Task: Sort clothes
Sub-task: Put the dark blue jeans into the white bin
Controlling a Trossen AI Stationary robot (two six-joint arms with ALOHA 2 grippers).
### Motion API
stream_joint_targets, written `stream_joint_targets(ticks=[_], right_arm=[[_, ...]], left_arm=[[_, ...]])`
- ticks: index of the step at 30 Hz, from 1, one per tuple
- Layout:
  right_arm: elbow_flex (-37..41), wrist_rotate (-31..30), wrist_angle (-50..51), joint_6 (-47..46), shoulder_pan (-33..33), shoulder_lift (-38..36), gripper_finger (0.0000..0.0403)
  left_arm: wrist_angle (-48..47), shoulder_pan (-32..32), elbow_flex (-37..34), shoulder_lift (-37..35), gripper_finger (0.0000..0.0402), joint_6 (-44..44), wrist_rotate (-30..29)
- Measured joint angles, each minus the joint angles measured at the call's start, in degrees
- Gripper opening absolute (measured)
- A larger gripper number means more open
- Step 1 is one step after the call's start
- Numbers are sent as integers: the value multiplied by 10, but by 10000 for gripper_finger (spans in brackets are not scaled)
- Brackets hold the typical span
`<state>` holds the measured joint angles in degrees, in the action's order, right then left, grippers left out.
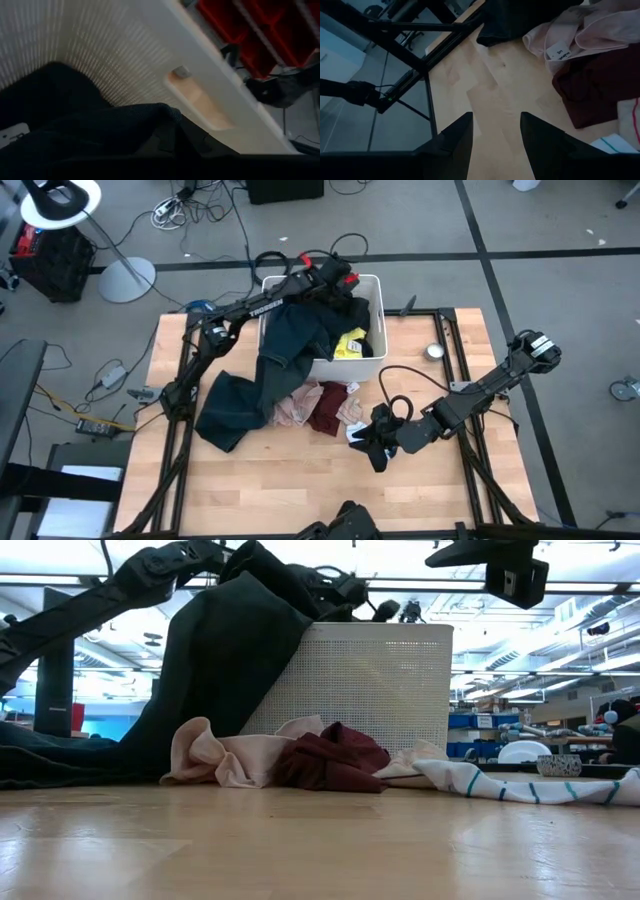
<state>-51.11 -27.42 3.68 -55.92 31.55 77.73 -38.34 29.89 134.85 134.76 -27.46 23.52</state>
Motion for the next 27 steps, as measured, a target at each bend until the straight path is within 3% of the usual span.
stream_joint_targets(ticks=[5,14,18,22,27], right_arm=[[0,0,1,4,0,0,164],[0,0,4,6,0,0,164],[0,0,3,6,0,0,164],[0,0,3,6,0,0,164],[0,0,2,6,0,0,164]], left_arm=[[18,1,2,-15,31,-9,40],[38,13,2,-13,112,-77,131],[31,26,2,-18,119,-96,195],[-6,30,2,-42,109,-62,174],[-73,30,1,-114,82,39,80]])
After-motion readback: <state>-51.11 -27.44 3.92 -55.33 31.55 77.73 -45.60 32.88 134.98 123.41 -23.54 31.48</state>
